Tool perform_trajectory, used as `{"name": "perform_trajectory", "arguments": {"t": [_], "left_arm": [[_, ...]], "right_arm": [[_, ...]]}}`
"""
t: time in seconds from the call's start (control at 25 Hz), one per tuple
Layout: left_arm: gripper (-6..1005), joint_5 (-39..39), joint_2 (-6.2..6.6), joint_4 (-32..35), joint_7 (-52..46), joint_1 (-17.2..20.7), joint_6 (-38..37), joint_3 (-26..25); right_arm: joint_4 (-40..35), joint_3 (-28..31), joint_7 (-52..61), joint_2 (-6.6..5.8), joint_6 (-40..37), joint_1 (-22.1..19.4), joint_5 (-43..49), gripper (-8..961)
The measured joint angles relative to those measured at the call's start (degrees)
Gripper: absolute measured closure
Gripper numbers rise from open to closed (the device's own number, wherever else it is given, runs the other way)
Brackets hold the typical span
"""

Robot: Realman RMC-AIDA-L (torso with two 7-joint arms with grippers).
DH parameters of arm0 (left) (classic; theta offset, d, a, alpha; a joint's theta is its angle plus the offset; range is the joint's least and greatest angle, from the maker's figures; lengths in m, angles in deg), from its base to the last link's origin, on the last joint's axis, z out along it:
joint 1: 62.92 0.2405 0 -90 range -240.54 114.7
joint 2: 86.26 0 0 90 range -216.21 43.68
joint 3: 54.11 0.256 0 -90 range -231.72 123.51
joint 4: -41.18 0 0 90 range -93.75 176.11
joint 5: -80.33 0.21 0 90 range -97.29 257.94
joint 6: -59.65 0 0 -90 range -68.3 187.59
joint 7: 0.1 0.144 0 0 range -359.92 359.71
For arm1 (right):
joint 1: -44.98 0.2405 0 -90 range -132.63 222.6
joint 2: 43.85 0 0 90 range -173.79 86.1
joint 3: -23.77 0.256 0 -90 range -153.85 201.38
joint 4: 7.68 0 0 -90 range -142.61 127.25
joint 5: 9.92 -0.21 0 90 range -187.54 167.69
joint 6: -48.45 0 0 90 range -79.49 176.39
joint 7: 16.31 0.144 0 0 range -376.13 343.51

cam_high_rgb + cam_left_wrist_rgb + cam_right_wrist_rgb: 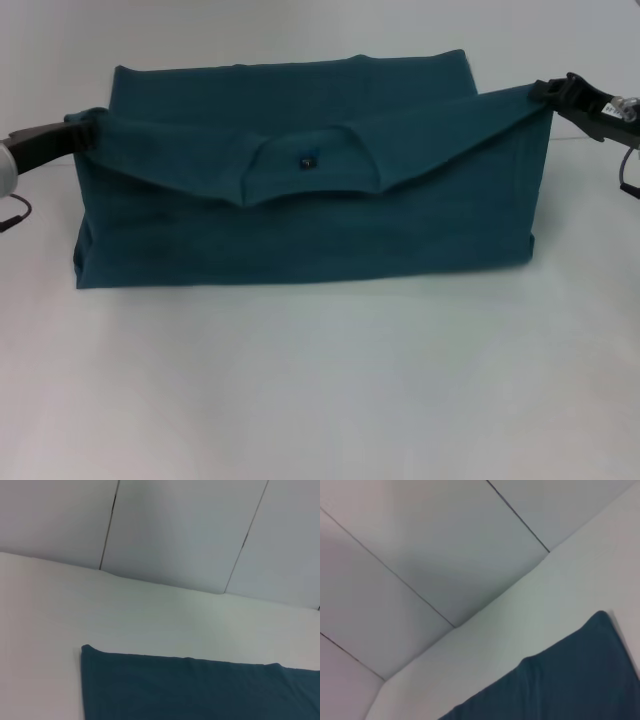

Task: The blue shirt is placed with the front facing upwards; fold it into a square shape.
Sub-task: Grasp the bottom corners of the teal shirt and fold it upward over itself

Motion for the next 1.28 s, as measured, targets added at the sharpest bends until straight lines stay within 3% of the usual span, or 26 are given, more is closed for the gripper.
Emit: {"name": "perform_trajectory", "arguments": {"t": [0.4,0.56,0.76,0.84,0.92,1.08,1.28], "left_arm": [[915,-7.84,-4.57,-1.02,15.06,-0.37,8.13,-0.02],[874,-10.67,-4.52,-2.82,19.21,-0.35,8.88,0.0],[655,-10.86,-3.99,-2.38,18.9,0.61,8.65,0.03],[620,-10.25,-3.61,-1.7,16.47,1.75,7.64,0.92],[585,-8.53,-2.57,-0.69,9.46,3.95,4.7,4.76],[515,-5.96,-0.75,2.26,-7.59,9.2,-0.76,17.18],[447,-4.79,-1.75,8.98,-18.27,15.5,-1.72,26.98]], "right_arm": [[4.31,-4.06,-3.76,1.83,10.63,2.19,-0.01,913],[4.57,-4.75,-4.38,2.42,13.08,2.38,0.0,782],[3.96,-4.79,-4.07,1.6,12.1,1.15,0.04,572],[3.12,-4.8,-3.98,0.99,10.37,-0.04,0.15,476],[2.16,-4.84,-3.85,0.14,6.64,-1.82,0.31,412],[-0.34,-4.9,-2.11,-1.2,-0.75,-6.05,0.31,285],[-2.25,-4.6,-1.69,-1.19,-3.75,-9.6,0.08,285]]}}
